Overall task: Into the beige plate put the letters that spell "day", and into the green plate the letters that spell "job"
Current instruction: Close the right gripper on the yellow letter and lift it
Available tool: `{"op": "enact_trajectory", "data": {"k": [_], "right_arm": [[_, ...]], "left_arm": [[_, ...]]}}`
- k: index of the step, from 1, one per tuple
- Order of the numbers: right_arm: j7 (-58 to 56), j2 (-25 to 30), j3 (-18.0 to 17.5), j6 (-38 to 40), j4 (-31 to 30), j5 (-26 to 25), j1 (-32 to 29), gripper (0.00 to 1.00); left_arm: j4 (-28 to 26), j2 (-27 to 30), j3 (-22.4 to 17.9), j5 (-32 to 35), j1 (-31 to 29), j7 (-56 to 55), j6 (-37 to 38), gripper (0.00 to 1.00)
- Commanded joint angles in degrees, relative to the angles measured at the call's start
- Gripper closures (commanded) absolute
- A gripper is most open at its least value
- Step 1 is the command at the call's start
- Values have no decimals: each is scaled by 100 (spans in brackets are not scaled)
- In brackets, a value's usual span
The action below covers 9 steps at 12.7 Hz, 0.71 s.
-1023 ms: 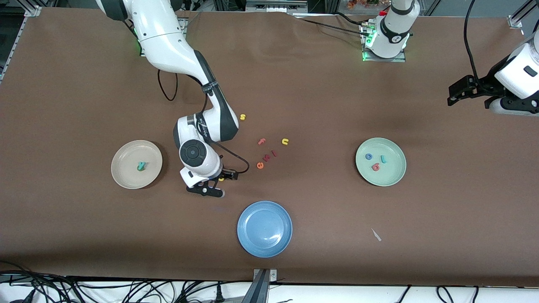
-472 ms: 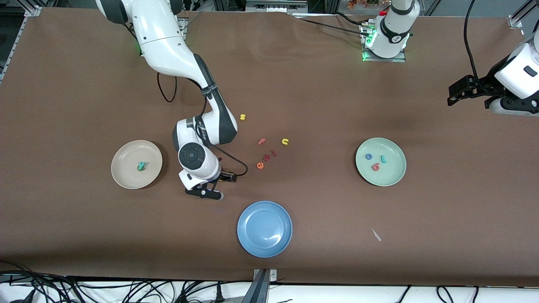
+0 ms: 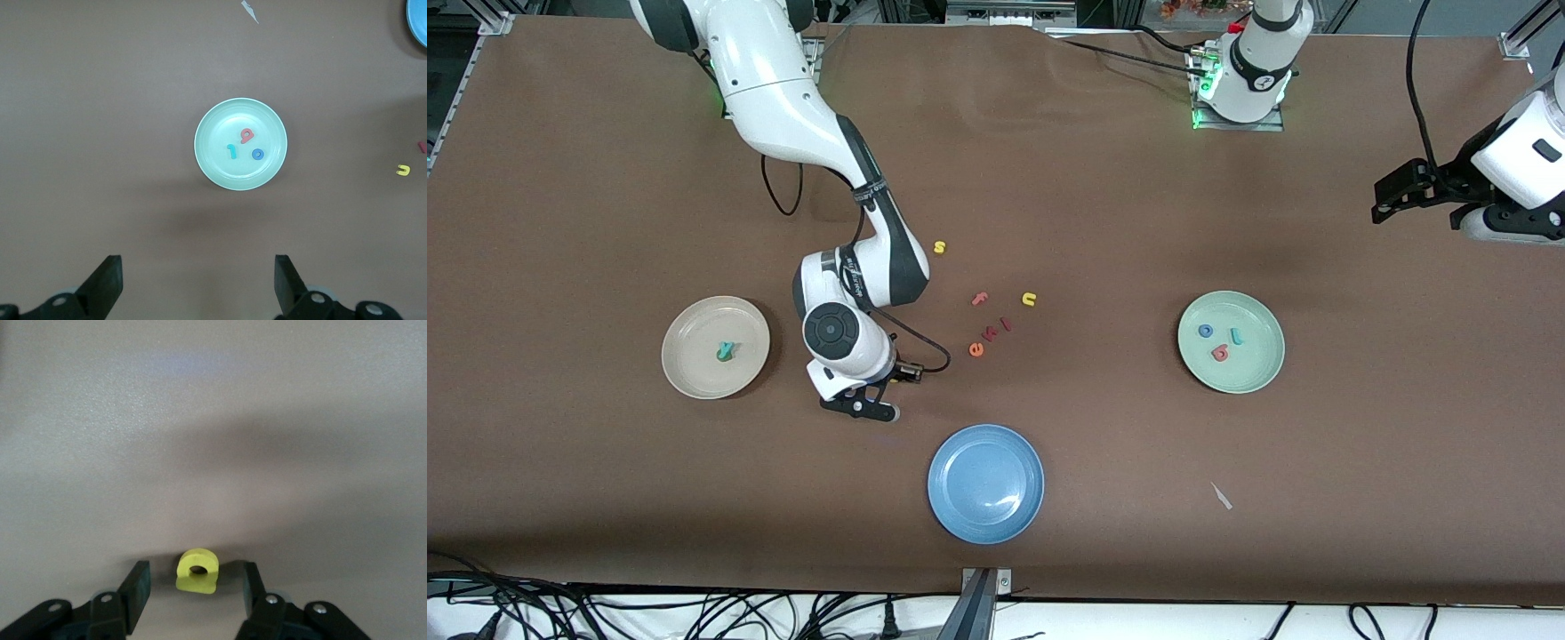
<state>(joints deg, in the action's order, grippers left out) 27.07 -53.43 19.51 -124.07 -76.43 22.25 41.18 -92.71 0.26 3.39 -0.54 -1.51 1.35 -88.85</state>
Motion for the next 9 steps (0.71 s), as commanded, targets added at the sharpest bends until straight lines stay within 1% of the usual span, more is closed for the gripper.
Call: {"op": "enact_trajectory", "data": {"k": [1,2,3,4,5,8,9], "right_arm": [[17,-124,-62,23,217,140,-84,56],[17,-124,-62,23,217,140,-75,59],[17,-124,-62,23,217,140,-75,64],[9,-124,-62,23,217,131,-84,64],[0,-124,-62,14,208,140,-84,68],[0,-132,-62,5,208,131,-84,83],[0,-132,-62,5,208,131,-84,84]], "left_arm": [[69,9,47,168,-24,85,61,0],[69,9,47,168,-24,85,61,0],[69,9,47,168,-16,85,70,0],[69,9,47,168,-16,85,70,0],[69,9,47,168,-16,85,70,0],[69,9,47,203,-16,85,78,0],[69,18,47,238,-16,85,78,0]]}}
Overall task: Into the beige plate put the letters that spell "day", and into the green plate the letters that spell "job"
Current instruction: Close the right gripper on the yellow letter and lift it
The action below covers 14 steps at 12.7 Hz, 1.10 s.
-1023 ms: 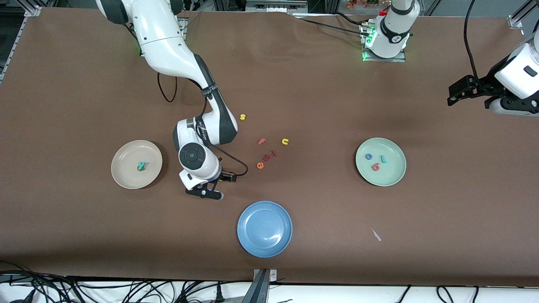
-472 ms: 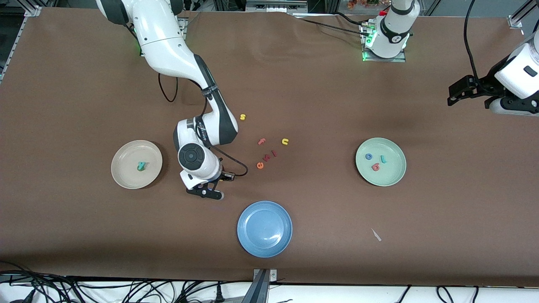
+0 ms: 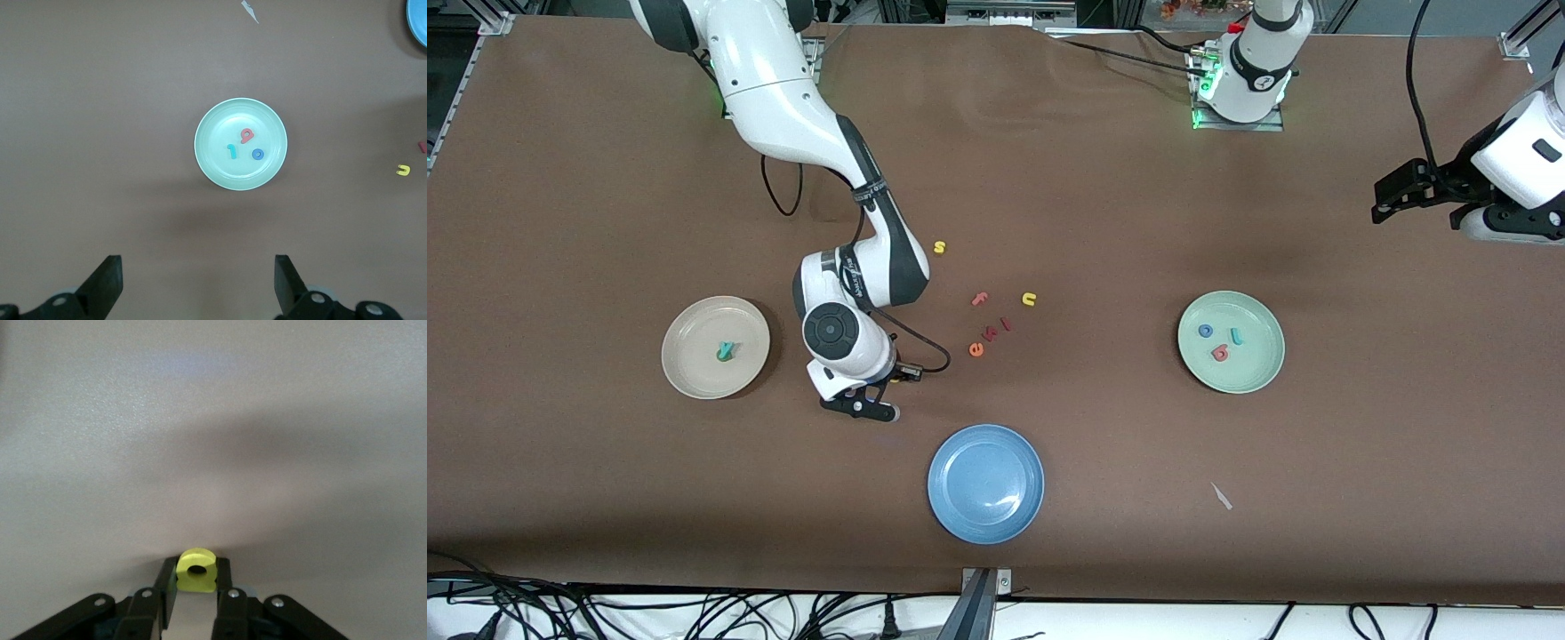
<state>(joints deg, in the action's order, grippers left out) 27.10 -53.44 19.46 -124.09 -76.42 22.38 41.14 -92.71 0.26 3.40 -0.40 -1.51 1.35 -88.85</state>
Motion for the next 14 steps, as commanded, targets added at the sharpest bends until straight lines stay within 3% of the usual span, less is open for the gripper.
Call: {"op": "enact_trajectory", "data": {"k": [1,3,11,14], "right_arm": [[5,-132,-57,8,206,126,-80,87],[5,-132,-57,16,206,126,-80,100],[-117,157,13,429,233,65,-106,100],[-1003,360,346,823,233,56,-133,100]], "left_arm": [[69,18,47,224,-16,85,78,0],[69,18,47,233,2,85,78,0],[157,18,47,233,2,93,263,0],[148,18,30,224,-33,111,280,0]]}}
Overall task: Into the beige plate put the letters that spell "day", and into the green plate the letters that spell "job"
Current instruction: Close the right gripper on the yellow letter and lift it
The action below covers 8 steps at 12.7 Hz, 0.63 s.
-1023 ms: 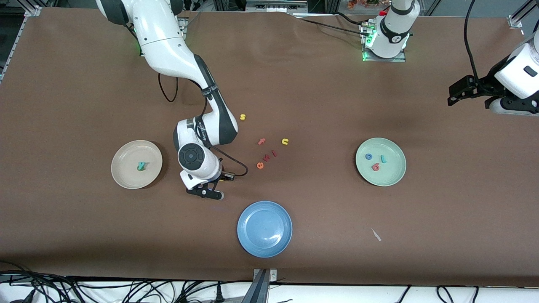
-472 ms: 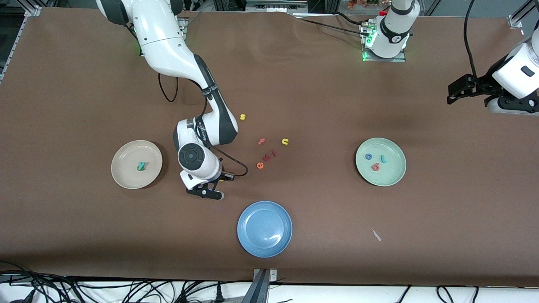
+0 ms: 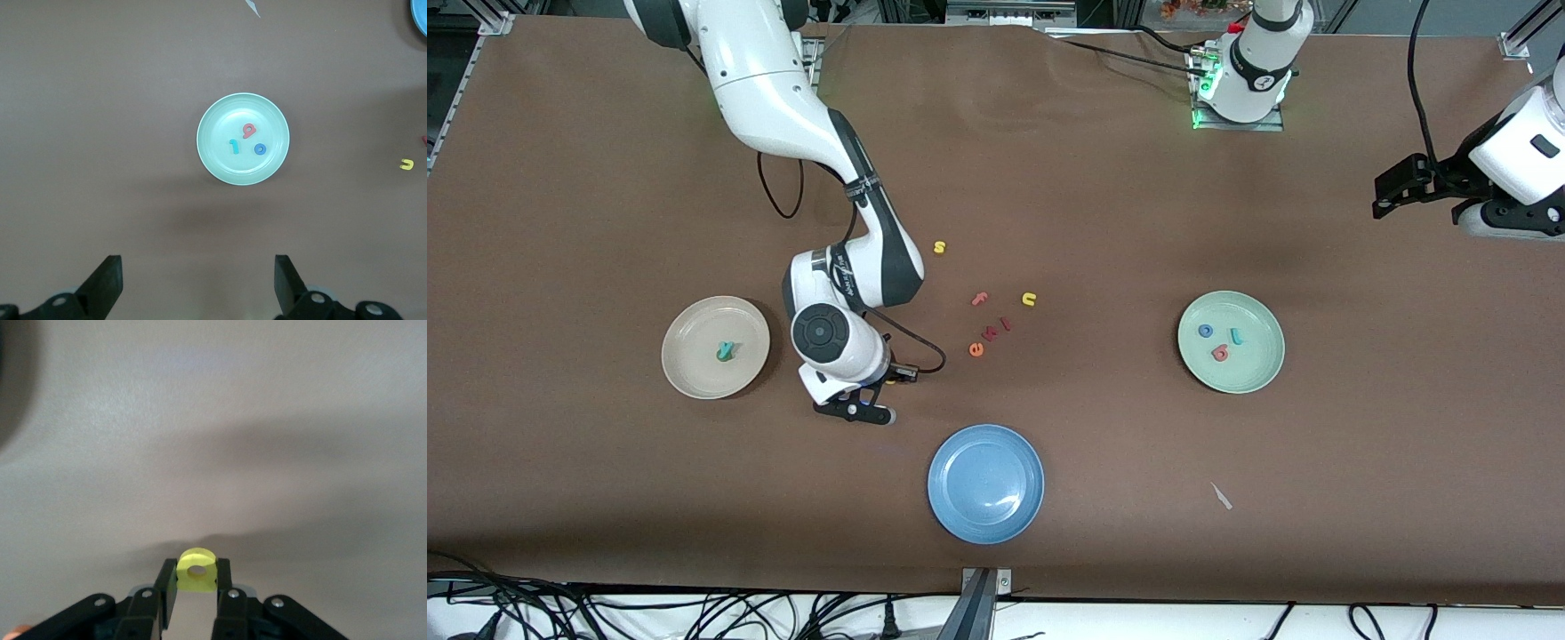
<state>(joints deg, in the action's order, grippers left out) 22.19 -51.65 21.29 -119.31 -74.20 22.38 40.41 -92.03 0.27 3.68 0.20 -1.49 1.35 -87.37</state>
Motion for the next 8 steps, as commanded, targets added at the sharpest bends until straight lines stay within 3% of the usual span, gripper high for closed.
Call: {"op": "enact_trajectory", "data": {"k": [1,4,8], "right_arm": [[-931,242,322,400,-32,39,-51,100],[-1707,374,823,996,-121,39,-42,100],[-3008,699,1272,963,-664,65,-42,100]], "left_arm": [[80,17,1,165,-36,163,133,0],[89,17,18,165,-18,164,133,0],[89,17,10,165,-18,164,141,0]]}}
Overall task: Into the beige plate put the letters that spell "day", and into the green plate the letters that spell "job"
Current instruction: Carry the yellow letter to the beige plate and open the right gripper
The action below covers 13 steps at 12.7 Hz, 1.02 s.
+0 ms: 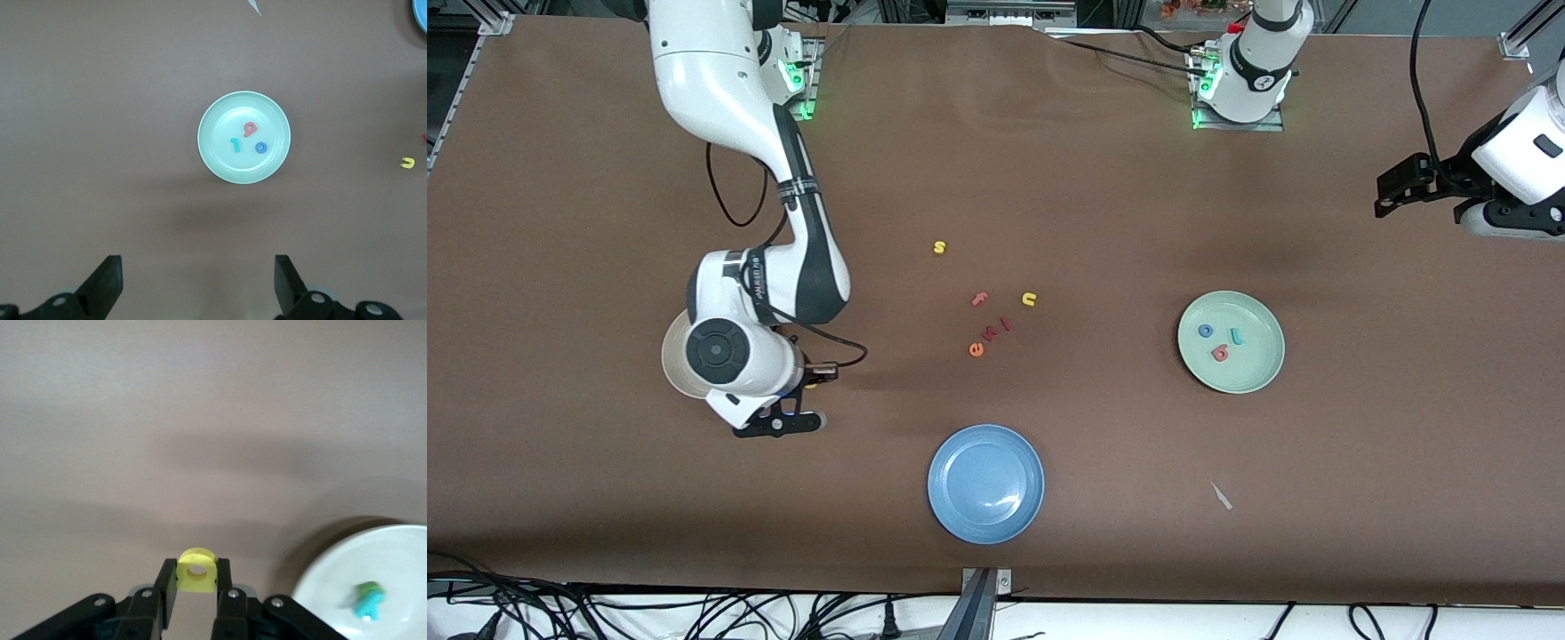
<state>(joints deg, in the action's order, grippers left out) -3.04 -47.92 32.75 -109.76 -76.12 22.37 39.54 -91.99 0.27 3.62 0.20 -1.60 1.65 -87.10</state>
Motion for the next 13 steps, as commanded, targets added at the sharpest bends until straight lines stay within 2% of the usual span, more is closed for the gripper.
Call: {"op": "enact_trajectory", "data": {"k": [1,4,7,13], "right_arm": [[-731,441,240,-54,-700,65,45,100],[-1452,942,249,-843,-1789,57,45,100],[-2296,1337,258,-1967,-2897,65,45,100],[-3010,1488,293,-2506,-3418,250,28,100]], "left_arm": [[84,17,24,164,-7,134,114,0],[84,17,15,164,-15,169,132,0],[84,17,7,164,-24,169,149,0],[84,17,-11,164,-51,186,158,0]]}}
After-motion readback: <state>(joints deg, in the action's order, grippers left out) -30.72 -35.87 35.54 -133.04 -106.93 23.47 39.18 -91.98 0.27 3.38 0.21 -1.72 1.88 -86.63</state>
